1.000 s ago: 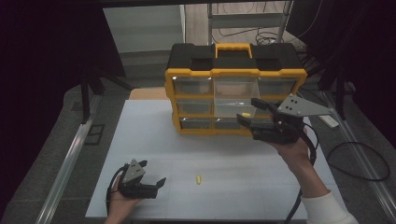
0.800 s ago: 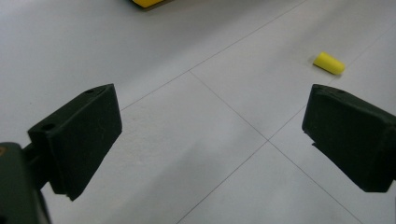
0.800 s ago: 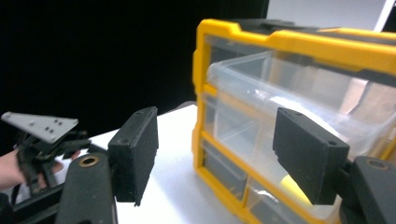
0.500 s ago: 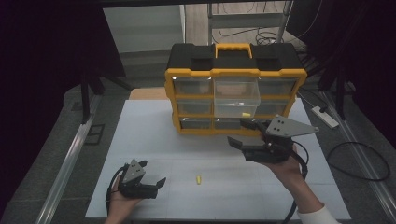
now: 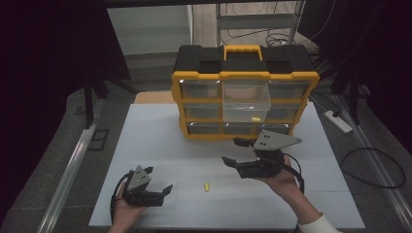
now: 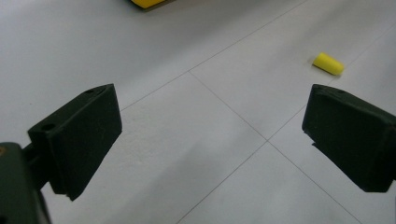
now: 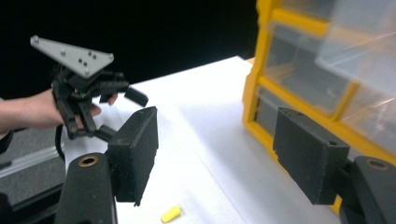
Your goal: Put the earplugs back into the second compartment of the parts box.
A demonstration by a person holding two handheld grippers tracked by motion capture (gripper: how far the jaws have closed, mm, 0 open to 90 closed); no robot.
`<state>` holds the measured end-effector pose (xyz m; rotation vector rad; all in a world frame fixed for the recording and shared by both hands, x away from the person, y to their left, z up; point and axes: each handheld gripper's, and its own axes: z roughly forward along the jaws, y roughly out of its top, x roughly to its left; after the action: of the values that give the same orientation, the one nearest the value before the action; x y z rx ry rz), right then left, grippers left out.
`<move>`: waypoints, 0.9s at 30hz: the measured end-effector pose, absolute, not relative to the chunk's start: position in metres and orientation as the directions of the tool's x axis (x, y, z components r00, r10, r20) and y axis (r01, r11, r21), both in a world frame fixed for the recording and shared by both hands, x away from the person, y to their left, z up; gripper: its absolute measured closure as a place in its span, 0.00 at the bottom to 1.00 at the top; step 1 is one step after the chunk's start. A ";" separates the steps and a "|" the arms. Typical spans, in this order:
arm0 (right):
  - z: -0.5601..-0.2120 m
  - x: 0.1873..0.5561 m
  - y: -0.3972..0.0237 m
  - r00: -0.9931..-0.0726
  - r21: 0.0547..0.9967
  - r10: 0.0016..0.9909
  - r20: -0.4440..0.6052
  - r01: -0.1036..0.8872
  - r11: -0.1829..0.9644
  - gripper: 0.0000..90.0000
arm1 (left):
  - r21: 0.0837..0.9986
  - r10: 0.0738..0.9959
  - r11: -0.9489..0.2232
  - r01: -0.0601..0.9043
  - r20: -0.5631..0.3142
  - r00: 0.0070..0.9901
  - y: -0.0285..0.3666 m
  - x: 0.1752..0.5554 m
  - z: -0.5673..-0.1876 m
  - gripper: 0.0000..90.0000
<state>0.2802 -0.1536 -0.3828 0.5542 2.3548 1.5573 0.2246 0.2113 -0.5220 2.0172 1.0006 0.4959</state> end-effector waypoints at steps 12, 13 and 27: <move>-0.415 0.289 -0.121 -0.914 0.857 0.403 0.043 0.241 0.456 0.35 | 0.806 0.793 -0.357 0.473 -0.006 0.609 0.211 0.225 -0.522 0.05; -0.417 0.290 -0.118 -0.915 0.852 0.401 0.041 0.242 0.465 0.35 | 0.806 0.794 -0.356 0.472 -0.006 0.609 0.211 0.225 -0.522 0.05; -0.458 0.305 -0.089 -0.919 0.781 0.389 0.063 0.288 0.554 0.34 | 0.806 0.792 -0.357 0.472 -0.006 0.610 0.212 0.225 -0.522 0.05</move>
<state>0.3049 -0.0888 -0.4575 0.5824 2.6645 1.3069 0.2247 0.2122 -0.5220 2.0167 0.9962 0.4969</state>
